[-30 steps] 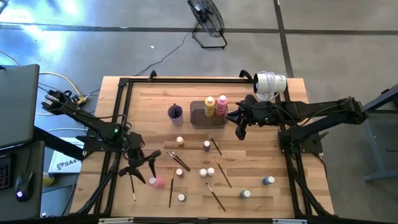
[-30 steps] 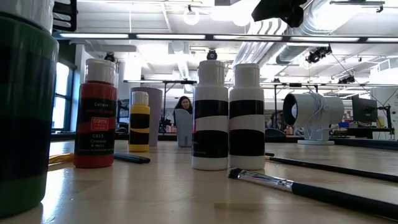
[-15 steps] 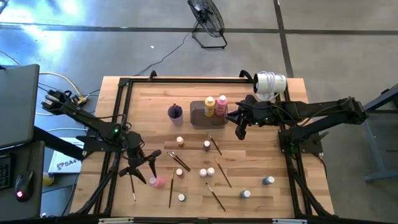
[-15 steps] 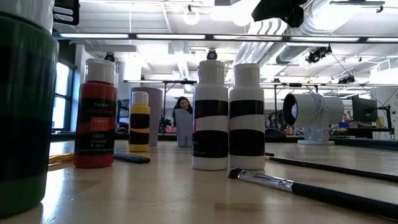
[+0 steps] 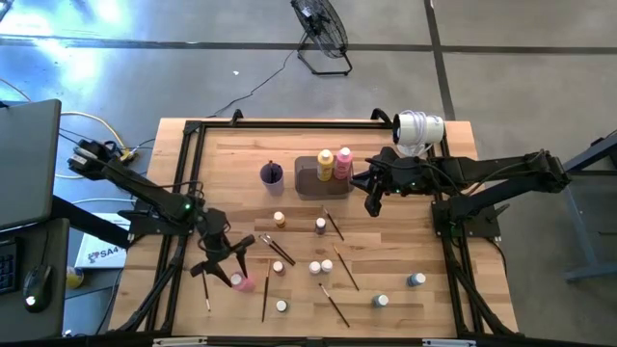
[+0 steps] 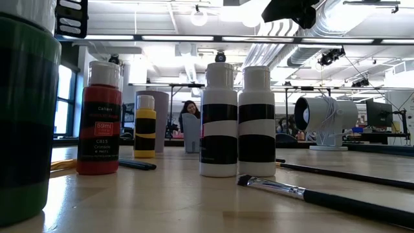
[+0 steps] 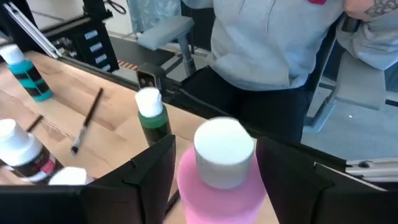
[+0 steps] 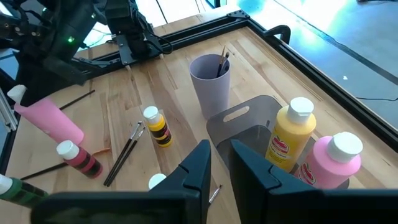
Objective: Pick & Place Paint Supplies
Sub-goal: Put the big pink paint bottle into the gray bin, then put the small blue paint bottle into the gray bin
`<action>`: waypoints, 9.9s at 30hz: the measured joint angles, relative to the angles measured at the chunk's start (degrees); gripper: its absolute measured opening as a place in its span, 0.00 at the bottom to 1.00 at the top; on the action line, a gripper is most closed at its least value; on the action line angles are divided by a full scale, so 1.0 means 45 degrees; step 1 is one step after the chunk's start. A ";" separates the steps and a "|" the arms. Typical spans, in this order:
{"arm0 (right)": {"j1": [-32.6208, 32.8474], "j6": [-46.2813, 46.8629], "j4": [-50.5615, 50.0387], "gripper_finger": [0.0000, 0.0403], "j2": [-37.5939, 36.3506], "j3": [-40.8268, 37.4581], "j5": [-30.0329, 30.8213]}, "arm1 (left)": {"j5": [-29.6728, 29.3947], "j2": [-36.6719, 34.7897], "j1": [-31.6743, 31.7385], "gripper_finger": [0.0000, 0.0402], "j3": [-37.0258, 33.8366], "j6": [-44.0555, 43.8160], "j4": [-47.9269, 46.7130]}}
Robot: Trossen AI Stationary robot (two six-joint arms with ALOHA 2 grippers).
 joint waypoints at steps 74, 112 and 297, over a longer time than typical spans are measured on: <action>0.0002 0.0233 -0.0005 0.12 0.0003 0.0000 -0.0032 | -0.4543 -0.2599 -0.0005 0.30 0.0336 -0.4760 0.0096; 0.0003 -0.5150 -0.1376 0.12 -0.1212 -0.0005 -0.4421 | -1.0637 -0.0521 0.4502 0.30 0.5688 -0.4612 -0.3343; 0.1023 -0.3049 1.4314 0.12 -0.1750 -0.9272 -0.0675 | -0.2592 -1.0254 0.9413 0.01 0.0437 -0.2565 -0.8359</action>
